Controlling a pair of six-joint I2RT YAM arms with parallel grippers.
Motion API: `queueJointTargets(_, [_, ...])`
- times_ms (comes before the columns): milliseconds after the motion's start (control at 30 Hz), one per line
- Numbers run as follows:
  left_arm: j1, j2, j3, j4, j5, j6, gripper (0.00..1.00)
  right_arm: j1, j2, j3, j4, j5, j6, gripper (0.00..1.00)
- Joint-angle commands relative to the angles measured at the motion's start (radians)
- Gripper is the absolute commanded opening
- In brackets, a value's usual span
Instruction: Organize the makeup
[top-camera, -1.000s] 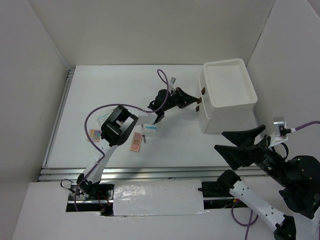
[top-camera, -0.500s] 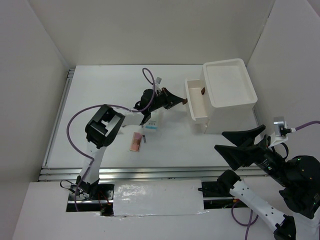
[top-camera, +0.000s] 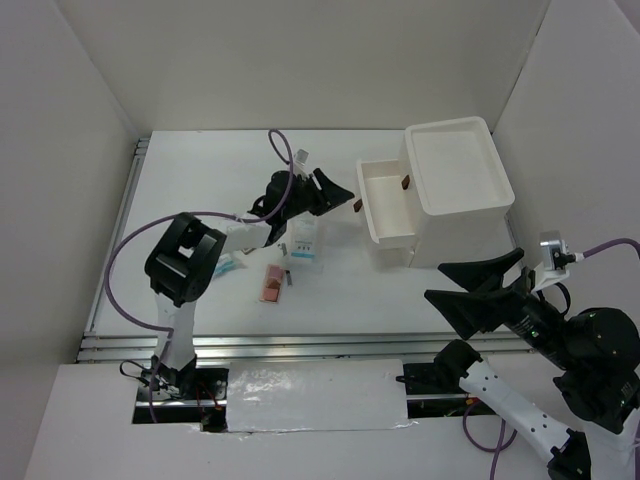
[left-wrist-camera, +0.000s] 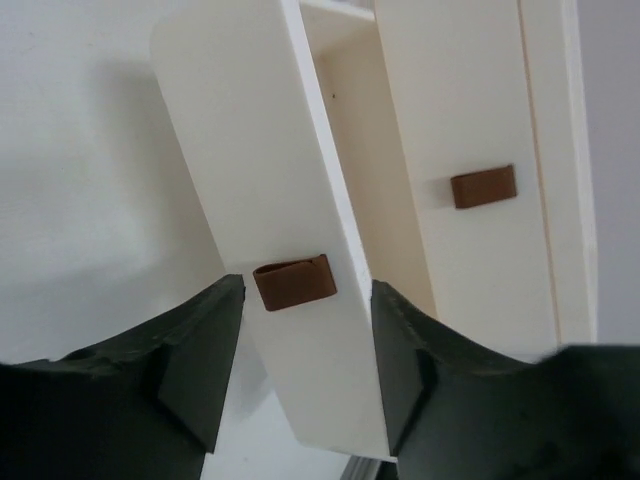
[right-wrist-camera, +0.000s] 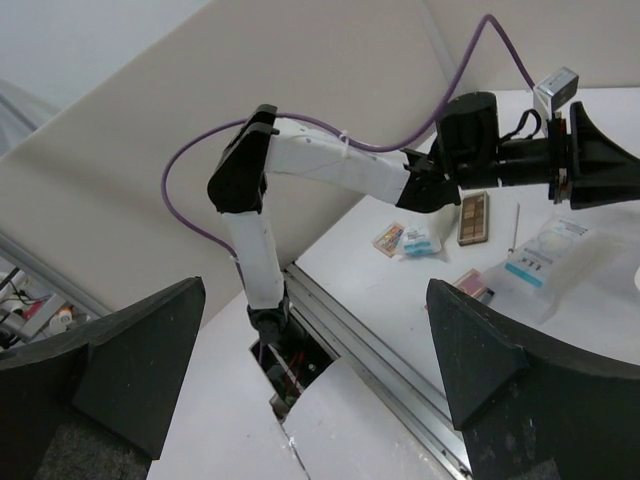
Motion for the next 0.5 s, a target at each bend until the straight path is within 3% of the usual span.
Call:
queueJointTargets(0, [0.014,-0.116,0.004,-0.056,-0.030,0.079,0.69,-0.001,0.032,-0.013,0.054,-0.018,0.007,1.00])
queueJointTargets(200, [0.043,-0.271,-0.010,-0.271,-0.105,0.177,0.95,0.001,0.040,-0.026,0.057,-0.015,0.009,1.00])
queueJointTargets(233, [0.043,-0.294,-0.004,-0.326,-0.131,0.200,0.97,-0.001,0.041,-0.029,0.065,-0.017,0.013,1.00])
queueJointTargets(333, [0.040,-0.398,0.044,-0.690,-0.280,0.305,0.99,0.001,0.044,-0.049,0.080,-0.026,0.019,1.00])
queueJointTargets(467, [0.040,-0.561,-0.001,-0.974,-0.482,0.352,0.99,0.001,0.050,-0.089,0.109,-0.036,0.032,1.00])
